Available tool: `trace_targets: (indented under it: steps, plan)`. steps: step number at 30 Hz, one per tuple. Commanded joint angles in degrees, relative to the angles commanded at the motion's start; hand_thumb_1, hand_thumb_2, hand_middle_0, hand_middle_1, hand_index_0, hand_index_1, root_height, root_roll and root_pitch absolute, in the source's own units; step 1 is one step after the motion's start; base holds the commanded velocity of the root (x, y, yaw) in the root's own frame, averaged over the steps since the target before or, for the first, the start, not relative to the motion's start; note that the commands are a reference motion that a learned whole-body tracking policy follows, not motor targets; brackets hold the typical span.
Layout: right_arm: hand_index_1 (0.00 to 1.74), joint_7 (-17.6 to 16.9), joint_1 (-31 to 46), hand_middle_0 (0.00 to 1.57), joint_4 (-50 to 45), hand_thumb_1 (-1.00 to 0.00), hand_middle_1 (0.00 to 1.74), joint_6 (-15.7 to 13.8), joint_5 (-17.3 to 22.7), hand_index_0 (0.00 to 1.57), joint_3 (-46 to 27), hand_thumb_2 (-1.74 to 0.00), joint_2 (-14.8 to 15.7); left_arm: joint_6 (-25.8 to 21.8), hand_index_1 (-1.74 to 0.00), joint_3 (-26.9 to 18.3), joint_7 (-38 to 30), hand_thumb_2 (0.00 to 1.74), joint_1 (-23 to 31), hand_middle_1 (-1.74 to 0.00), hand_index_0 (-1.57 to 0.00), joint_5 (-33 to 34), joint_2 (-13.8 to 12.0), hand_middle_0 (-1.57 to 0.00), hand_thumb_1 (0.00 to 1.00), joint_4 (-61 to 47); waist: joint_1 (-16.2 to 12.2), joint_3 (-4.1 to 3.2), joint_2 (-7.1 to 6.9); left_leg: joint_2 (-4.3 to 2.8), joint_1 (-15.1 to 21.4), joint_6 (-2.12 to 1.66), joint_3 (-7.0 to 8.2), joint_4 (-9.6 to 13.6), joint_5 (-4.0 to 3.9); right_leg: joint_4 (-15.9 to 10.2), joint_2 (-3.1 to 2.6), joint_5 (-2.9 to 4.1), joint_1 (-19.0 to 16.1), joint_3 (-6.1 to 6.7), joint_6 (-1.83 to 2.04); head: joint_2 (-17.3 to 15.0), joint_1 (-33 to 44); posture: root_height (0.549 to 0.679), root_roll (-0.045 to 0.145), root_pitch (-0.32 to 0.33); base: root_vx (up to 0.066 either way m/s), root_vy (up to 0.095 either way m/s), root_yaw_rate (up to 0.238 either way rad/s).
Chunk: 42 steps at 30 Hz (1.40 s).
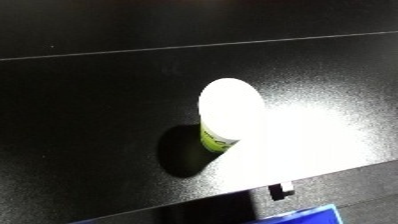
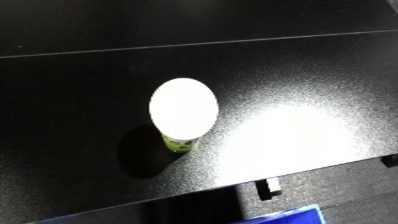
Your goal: Pick up the object and place it into the box
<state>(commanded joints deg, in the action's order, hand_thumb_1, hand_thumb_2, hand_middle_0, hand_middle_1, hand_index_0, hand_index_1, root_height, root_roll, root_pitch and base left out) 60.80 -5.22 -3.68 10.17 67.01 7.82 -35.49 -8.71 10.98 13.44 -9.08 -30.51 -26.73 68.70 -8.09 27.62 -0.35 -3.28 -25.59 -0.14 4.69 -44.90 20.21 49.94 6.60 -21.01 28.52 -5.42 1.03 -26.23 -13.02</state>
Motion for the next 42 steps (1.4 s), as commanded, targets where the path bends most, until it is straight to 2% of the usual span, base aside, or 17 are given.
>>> trace_targets:
  steps: [3,6,8,14,20,22,24,27,31,34,37,42]
  plan:
    - [0.0,-2.4,-2.9,0.0,-4.0,0.0,0.0,-2.8,4.7,0.0,-2.2,0.0,0.6,0.0,0.0,0.0,0.2,0.0,-0.2,0.0,0.0,0.0,0.6,0.0,0.0,0.8,-0.1,-0.18,0.36,0.02,0.1,-0.19,0.14,-0.1,0.15,-0.1,0.07,-0.09,-0.1,0.21,-0.06,-2.6,-0.3,0.626,0.055,0.02,0.005,0.039,0.026]
    - [0.0,-6.2,-6.1,0.0,-6.4,0.0,0.0,-5.6,7.7,0.0,-4.3,0.0,1.6,0.3,0.0,0.0,0.4,0.0,-0.4,0.0,0.0,0.1,1.3,0.0,0.0,1.2,-0.2,-0.28,0.8,0.13,0.4,-0.29,0.28,-0.1,0.3,-0.3,0.14,-0.11,-0.4,0.4,-0.18,-6.0,-0.8,0.627,0.06,0.018,0.007,0.044,0.035]
    - [0.0,-8.8,-8.1,0.0,-7.0,0.0,0.0,-7.7,8.5,0.0,-5.6,0.0,2.3,0.5,0.0,-0.1,0.5,0.0,-0.5,0.0,0.0,0.1,1.6,0.0,0.0,1.2,-0.2,-0.27,1.15,0.28,0.6,-0.28,0.32,-0.2,0.42,-0.4,0.2,-0.1,-0.6,0.54,-0.28,-7.8,-1.3,0.627,0.063,0.015,0.009,0.044,0.042]
    - [0.0,-13.7,-12.4,0.0,-7.8,0.0,0.0,-12.9,9.8,0.0,-8.8,0.0,3.5,0.8,0.0,-0.1,1.3,0.0,-0.1,0.0,0.0,0.5,2.5,0.0,0.0,1.2,-0.1,-0.24,2.24,0.85,1.7,-0.15,0.39,0.1,0.68,-0.7,0.37,-0.25,-1.5,0.84,-0.5,-11.4,-2.2,0.628,0.07,0.004,0.021,0.039,0.045]
    - [0.0,-17.8,-15.4,0.0,-7.9,0.0,0.0,-16.6,10.6,0.0,-10.9,0.0,3.5,1.0,0.0,0.0,1.9,0.0,0.3,0.0,0.0,1.2,3.0,0.0,0.0,1.5,0.2,-0.51,2.74,1.11,2.6,-0.06,0.54,0.5,0.69,-1.1,0.38,-0.42,-2.3,0.86,-0.73,-12.6,-2.7,0.629,0.073,-0.006,0.022,0.017,0.03]
    - [0.0,-20.2,-16.1,0.0,-7.7,0.0,0.0,-18.4,10.0,0.0,-11.5,0.0,3.6,1.1,0.0,0.0,1.9,0.0,0.3,0.0,0.0,1.5,3.1,0.0,0.0,1.6,0.3,-0.57,2.8,1.12,2.8,-0.05,0.58,0.6,0.69,-1.2,0.39,-0.44,-2.6,0.8,-0.78,-12.8,-2.9,0.629,0.074,-0.009,0.024,0.003,0.028]
    - [0.0,-23.8,-16.9,0.0,-6.8,0.0,0.0,-20.8,7.8,0.0,-12.3,0.0,3.4,1.3,0.0,0.1,1.8,0.0,0.4,0.0,0.0,1.8,3.3,0.0,0.0,1.4,0.3,-0.64,2.87,1.09,3.0,-0.07,0.65,0.6,0.69,-1.2,0.44,-0.45,-2.9,0.73,-0.8,-12.7,-2.8,0.63,0.074,-0.013,0.026,-0.001,0.034]
    - [0.0,-31.1,-17.9,0.0,-4.1,0.0,0.0,-24.2,1.2,0.0,-13.3,0.0,2.0,2.1,0.0,0.3,1.4,0.0,0.4,0.0,0.0,2.0,3.5,0.0,0.0,0.7,0.4,-0.61,2.93,1.02,3.2,-0.13,0.75,0.5,0.66,-1.3,0.47,-0.41,-3.2,0.68,-0.84,-12.0,-2.4,0.63,0.075,-0.017,0.016,-0.003,0.019]
    - [0.0,-41.9,-19.8,0.0,-0.7,0.0,0.0,-25.3,-9.5,0.0,-12.8,0.0,-1.0,2.8,0.0,0.8,0.5,0.0,0.6,0.0,0.0,1.5,3.6,0.0,0.0,-0.4,0.5,-0.32,2.77,0.93,3.2,0.08,0.7,0.4,0.51,-1.2,0.26,-0.36,-3.0,0.69,-1.03,-10.9,-1.8,0.629,0.073,-0.02,0.001,-0.002,-0.042]
    - [0.0,-48.6,-22.4,0.0,1.4,0.0,0.0,-23.8,-15.3,0.0,-11.2,0.0,-3.4,3.0,0.0,1.3,-0.2,0.0,0.5,0.0,0.0,1.4,3.6,0.0,0.0,-1.0,0.9,-0.1,2.49,0.88,3.1,0.26,0.44,0.4,0.31,-1.0,0.09,-0.4,-3.1,0.6,-1.23,-10.4,-2.0,0.628,0.071,-0.022,0.001,-0.015,-0.023]
    - [0.0,-54.2,-25.4,0.0,2.9,0.0,0.0,-20.7,-19.0,0.0,-9.1,0.0,-5.1,3.2,0.0,1.7,-0.5,0.0,0.3,0.0,0.0,1.5,3.6,0.0,0.0,-1.2,1.5,0.14,2.39,0.99,3.2,0.37,0.09,0.6,0.1,-0.9,0.03,-0.54,-3.2,0.52,-1.44,-10.2,-2.3,0.628,0.07,-0.025,0.009,-0.02,0.036]
    - [0.0,-60.4,-29.8,0.0,5.4,0.0,0.0,-15.5,-23.6,0.0,-5.2,0.0,-6.5,3.2,0.0,2.2,-0.8,0.0,-0.2,0.0,0.0,2.2,3.9,0.0,0.0,-0.7,2.5,0.36,2.47,1.36,3.3,0.36,-0.37,1.2,-0.3,-1.0,0.03,-0.76,-3.5,0.38,-1.77,-9.7,-3.5,0.628,0.069,-0.027,0.016,-0.014,0.059]
